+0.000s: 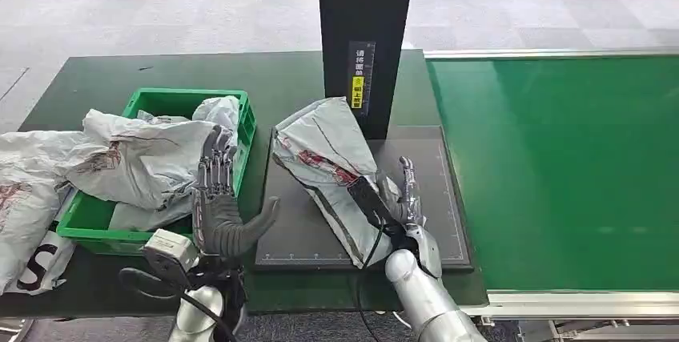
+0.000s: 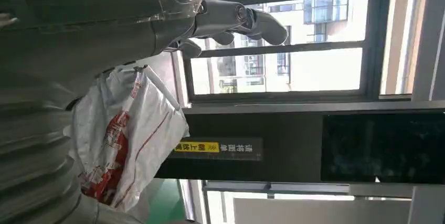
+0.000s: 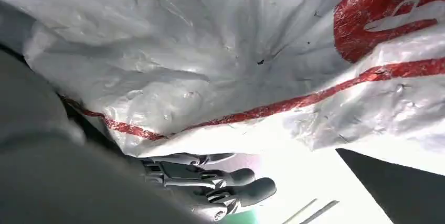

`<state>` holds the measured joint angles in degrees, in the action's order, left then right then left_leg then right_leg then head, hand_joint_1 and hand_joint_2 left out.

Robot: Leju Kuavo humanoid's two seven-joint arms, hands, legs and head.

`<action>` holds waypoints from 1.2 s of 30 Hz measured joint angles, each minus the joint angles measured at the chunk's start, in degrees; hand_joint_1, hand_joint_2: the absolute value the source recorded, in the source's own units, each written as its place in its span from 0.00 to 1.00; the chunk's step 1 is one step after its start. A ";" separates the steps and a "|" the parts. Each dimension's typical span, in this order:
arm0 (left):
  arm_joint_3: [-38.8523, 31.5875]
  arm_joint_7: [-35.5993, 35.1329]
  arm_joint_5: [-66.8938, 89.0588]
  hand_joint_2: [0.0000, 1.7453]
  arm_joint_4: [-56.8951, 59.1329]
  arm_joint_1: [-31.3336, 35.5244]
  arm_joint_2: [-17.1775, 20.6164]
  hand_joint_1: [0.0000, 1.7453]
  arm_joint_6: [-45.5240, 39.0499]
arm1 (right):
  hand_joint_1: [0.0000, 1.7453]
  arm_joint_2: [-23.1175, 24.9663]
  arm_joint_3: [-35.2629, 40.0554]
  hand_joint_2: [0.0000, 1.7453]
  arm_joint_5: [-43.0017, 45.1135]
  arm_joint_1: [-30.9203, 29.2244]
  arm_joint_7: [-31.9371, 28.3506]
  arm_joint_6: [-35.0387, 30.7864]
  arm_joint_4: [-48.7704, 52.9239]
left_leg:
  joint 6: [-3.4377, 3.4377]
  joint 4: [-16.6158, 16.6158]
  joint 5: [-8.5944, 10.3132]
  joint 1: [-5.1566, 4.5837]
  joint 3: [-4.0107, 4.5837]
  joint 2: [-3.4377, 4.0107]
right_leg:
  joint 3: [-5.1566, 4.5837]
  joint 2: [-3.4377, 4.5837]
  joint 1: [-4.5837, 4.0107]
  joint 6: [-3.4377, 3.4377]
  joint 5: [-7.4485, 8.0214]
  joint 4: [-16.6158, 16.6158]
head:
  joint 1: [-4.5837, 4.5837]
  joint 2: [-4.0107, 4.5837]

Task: Moved the parcel from conveyor to table for the left to box.

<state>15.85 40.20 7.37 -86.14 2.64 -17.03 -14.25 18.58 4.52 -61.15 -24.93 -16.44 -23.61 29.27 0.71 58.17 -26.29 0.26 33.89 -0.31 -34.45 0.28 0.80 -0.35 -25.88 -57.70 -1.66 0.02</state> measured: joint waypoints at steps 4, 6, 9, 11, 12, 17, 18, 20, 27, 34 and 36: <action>0.00 0.00 0.17 1.00 0.39 0.07 0.00 0.00 -0.28 | 0.00 0.00 0.00 0.00 -0.44 -0.03 0.04 -1.26 -0.22 | 0.00 0.00 0.00 0.00 0.00 0.00 | 0.00 0.00 0.00 0.00 0.00 0.00 | 0.00 0.00; 0.00 0.00 0.57 1.00 0.79 0.14 0.00 0.00 -0.78 | 0.00 0.02 0.00 0.00 -0.75 0.05 -0.98 -5.10 -0.18 | 0.00 0.00 0.00 0.00 0.01 -0.01 | -0.01 0.00 0.00 0.00 0.00 0.00 | 0.00 0.00; 0.02 0.00 0.46 1.00 2.61 0.95 0.04 0.00 -3.79 | 0.00 0.33 0.00 0.00 2.59 1.11 -6.56 -13.58 2.82 | 0.00 0.01 0.00 0.00 0.00 -0.02 | -0.02 -0.01 0.00 0.00 0.00 0.00 | 0.00 0.00; 0.00 0.00 1.79 1.00 5.89 2.61 -0.15 0.00 -5.16 | 0.00 0.85 -0.02 0.00 5.26 4.06 -11.61 -16.04 9.78 | 0.00 0.01 0.00 0.00 0.01 -0.13 | 0.01 -0.09 0.00 0.00 -0.01 0.00 | 0.00 0.00; 0.00 0.00 2.60 1.00 7.83 3.55 -0.24 0.00 -5.29 | 0.00 0.98 -0.02 0.00 6.76 5.33 -14.22 -16.39 13.72 | 0.00 0.01 0.00 -0.02 0.03 -0.15 | -0.01 -0.10 0.02 0.00 -0.01 0.00 | 0.00 0.00; 0.00 -0.09 3.96 1.00 19.92 10.24 -1.07 0.00 -6.45 | 0.00 0.35 -0.33 0.00 13.16 9.88 -21.40 -16.70 34.24 | -0.02 0.02 0.01 -0.05 0.02 -0.03 | -0.01 0.00 0.04 -0.03 0.03 0.00 | 0.02 0.00; 0.00 -0.07 4.09 1.00 21.61 11.12 -1.27 0.00 -6.54 | 0.00 0.24 -0.35 0.00 13.46 10.31 -21.55 -16.68 36.95 | -0.02 0.02 0.00 -0.07 0.00 0.04 | -0.02 0.07 0.05 -0.04 0.05 0.00 | 0.00 0.00; 0.00 -0.07 4.11 1.00 23.98 12.45 -1.66 0.00 -6.60 | 0.00 -0.07 -0.37 0.00 13.83 11.23 -21.64 -16.66 40.90 | -0.02 0.02 0.00 -0.07 -0.01 0.06 | -0.04 0.11 0.06 -0.05 0.05 0.00 | 0.02 0.00; 0.00 -0.07 4.13 1.00 28.00 14.20 -2.21 0.00 -6.67 | 0.00 -0.48 -0.42 0.00 13.94 12.74 -21.73 -16.53 47.49 | -0.01 0.01 0.00 -0.05 0.00 0.05 | -0.06 0.10 0.02 -0.04 0.05 0.00 | 0.00 0.00; 0.00 -0.04 4.15 1.00 29.75 15.07 -2.41 0.00 -6.75 | 0.00 -0.55 -0.66 0.00 14.54 13.28 -22.54 -16.50 49.59 | -0.02 0.01 0.01 -0.05 0.00 0.04 | -0.07 0.09 0.04 -0.04 0.04 0.00 | 0.00 0.00; 0.00 -0.04 4.63 1.00 32.30 16.66 -2.49 0.00 -8.02 | 0.00 -0.63 -0.74 0.00 14.86 13.82 -23.26 -16.50 52.49 | -0.04 0.01 0.02 -0.05 0.04 -0.05 | -0.03 0.00 0.04 -0.04 0.04 0.00 | 0.02 0.00</action>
<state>15.85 40.15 12.00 -53.84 19.30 -19.52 -22.27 17.94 3.78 -46.29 -11.10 -39.69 -40.11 81.75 0.67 58.18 -26.27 0.21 33.93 -0.36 -34.48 0.27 0.84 -0.39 -25.84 -57.70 -1.64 0.02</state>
